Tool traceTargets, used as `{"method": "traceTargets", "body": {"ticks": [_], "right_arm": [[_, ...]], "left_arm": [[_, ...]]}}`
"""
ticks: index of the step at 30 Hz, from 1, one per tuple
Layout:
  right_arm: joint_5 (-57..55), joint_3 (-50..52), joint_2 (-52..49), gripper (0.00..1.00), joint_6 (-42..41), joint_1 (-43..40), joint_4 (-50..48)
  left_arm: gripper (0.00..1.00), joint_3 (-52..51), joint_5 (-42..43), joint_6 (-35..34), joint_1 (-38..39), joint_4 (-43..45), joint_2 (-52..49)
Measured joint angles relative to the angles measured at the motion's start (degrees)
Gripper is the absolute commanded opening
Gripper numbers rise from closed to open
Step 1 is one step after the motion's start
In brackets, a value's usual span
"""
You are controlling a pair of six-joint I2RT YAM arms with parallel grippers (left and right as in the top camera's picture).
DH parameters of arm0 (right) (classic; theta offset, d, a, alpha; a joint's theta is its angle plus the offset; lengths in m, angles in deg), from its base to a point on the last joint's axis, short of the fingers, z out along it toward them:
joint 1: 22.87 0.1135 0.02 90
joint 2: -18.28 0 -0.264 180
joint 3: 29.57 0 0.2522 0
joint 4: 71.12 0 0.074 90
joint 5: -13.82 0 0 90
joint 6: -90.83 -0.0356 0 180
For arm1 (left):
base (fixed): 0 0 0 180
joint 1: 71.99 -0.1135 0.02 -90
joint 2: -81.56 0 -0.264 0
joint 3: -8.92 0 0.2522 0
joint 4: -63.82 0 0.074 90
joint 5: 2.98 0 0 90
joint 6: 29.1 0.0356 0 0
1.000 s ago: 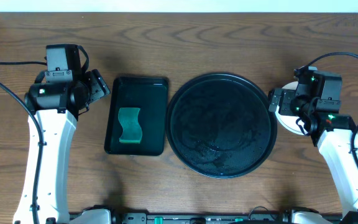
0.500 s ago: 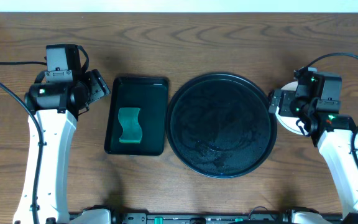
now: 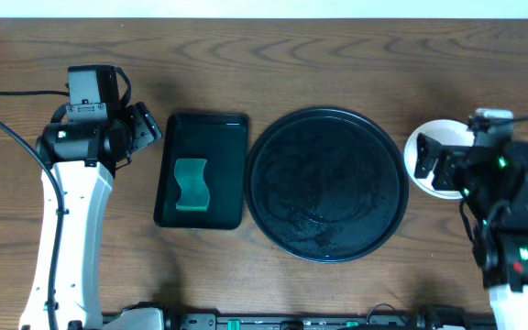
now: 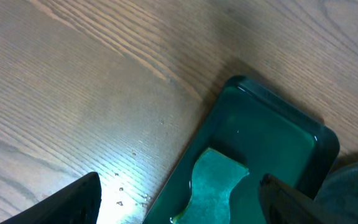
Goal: Clean dirty plates on tray and stack at the side
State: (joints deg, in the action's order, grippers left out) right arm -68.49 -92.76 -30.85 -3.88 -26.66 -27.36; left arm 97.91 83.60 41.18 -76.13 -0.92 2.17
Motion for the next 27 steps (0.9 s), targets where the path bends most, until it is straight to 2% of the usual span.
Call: {"method": "traceTargets", "body": {"ticks": [10,18,27], "right_arm": [[0.0,0.0,17.1,0.99,0.0,0.0,0.3],[-0.1,0.4,29.6,0.99,0.0,0.0,4.7],[-0.2,8.8,41.6,0.99,0.0,2.3,4.5]], "left_arm": [[0.81,0.0,0.0,0.0,0.0,0.0,0.0],[0.81,0.0,0.0,0.0,0.0,0.0,0.0],[0.81,0.0,0.0,0.0,0.0,0.0,0.0]]}}
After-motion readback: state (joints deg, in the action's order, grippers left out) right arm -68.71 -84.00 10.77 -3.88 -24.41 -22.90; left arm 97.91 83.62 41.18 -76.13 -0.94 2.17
